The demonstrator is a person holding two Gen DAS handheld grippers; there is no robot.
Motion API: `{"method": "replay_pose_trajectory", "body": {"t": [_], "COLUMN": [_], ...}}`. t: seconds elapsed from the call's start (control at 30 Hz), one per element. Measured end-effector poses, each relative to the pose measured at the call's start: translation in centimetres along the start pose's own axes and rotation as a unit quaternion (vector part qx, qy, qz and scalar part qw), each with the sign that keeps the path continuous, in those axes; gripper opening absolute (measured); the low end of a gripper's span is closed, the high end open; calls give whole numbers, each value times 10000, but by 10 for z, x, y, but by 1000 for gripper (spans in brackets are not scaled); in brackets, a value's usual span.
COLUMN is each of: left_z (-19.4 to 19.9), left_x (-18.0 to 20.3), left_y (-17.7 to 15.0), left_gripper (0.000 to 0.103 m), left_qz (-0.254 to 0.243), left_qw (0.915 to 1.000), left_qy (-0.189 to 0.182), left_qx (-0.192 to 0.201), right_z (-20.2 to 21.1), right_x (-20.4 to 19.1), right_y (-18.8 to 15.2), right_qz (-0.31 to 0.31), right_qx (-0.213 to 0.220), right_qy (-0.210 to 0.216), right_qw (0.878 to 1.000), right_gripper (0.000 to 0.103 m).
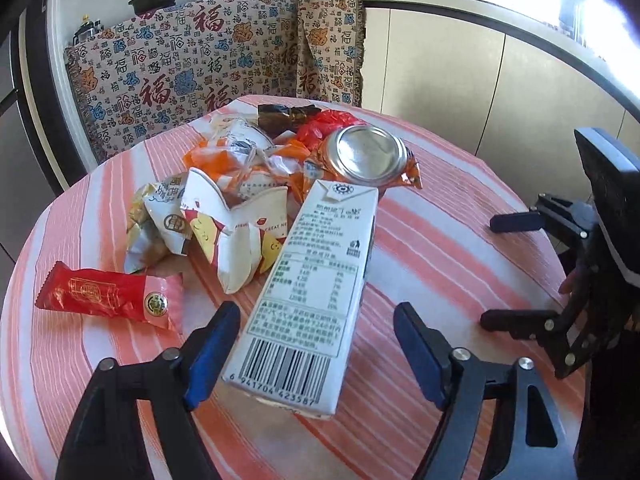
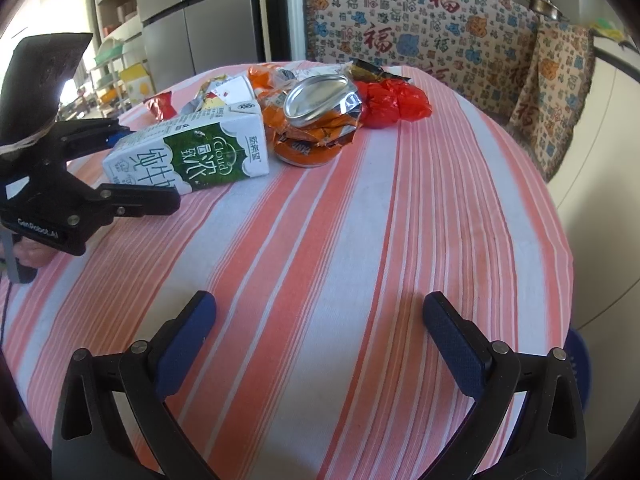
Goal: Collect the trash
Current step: 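Return to the table and grasp the white milk carton with the left gripper, then grasp the crushed silver-topped can with the right gripper while the left gripper holds the carton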
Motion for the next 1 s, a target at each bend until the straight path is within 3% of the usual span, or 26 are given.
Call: {"method": "replay_pose_trajectory", "body": {"t": [0.03,0.17,0.23,0.33,0.43,0.7,0.87,0.93,0.97,1.0], "left_z": [0,16,33,54,65,56,60,62,61,61], "left_x": [1,-1,0,-1,-1,4,-4,-8,-9,-10], "left_y": [-1,-10,-24,-50,-69,-73,-75,-74,-73,-71], "left_gripper": [43,42,42,43,45,50,50,50,50,50], "left_qz": [101,623,976,1510,2011,1843,2029,2105,2123,2121], "left_qw": [9999,9978,9939,9821,9713,9721,9675,9657,9654,9655], "left_qy": [-57,106,395,1089,1229,1444,1503,1515,1508,1502], "left_qx": [-1,223,334,299,320,111,154,168,173,179], "right_z": [0,0,-1,-3,-11,-56,-79,-80,-78,-77], "right_x": [0,1,2,3,6,-1,-7,-7,-8,-10], "right_y": [0,-2,-1,4,15,67,92,96,97,97], "right_qz": [-3,26,61,96,76,283,279,297,367,413], "right_qx": [8,21,-6,-129,-189,-374,-303,-249,-182,-194], "right_qy": [5,28,49,119,232,307,294,305,352,397], "right_qw": [10000,10000,10000,9998,9995,9984,9987,9988,9985,9982], "right_gripper": [103,103,103,103,102,95,93,83,62,57]}}
Point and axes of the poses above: each gripper's, at about its wrist camera, not at the fingertips, and z roughly against the way its jaws point, x to its right, y to its top, the point moved 6 cm from there along -z, roughly the way its jaws point, and after that the axes turned 9 degrees about -y, right-handed, at the moved point
